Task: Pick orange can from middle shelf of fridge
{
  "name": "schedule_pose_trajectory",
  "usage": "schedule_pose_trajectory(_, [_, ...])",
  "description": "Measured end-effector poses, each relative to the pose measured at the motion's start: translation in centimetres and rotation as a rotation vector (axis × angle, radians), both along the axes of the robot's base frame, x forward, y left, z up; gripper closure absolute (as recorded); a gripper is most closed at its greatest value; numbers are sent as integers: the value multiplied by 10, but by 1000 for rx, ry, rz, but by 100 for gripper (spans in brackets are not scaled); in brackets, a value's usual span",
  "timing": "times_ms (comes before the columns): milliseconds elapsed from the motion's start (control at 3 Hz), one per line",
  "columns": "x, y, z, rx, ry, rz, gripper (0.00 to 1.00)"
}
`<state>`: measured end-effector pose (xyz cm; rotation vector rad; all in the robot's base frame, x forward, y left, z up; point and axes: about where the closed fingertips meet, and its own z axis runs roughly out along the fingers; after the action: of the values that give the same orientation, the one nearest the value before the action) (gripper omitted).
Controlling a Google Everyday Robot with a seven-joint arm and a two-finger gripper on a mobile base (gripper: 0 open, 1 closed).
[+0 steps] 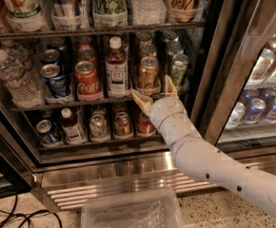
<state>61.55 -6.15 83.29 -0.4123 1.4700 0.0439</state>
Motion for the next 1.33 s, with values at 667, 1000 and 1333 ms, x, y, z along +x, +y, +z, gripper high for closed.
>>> schedule_pose_trajectory(667, [11,1,2,11,-28,-24,37])
schedule_pose_trajectory(1000, [15,-1,2,8,-36,-44,35])
schedule_pose_trajectory(1333, [23,-2,1,5,-44,-59,35])
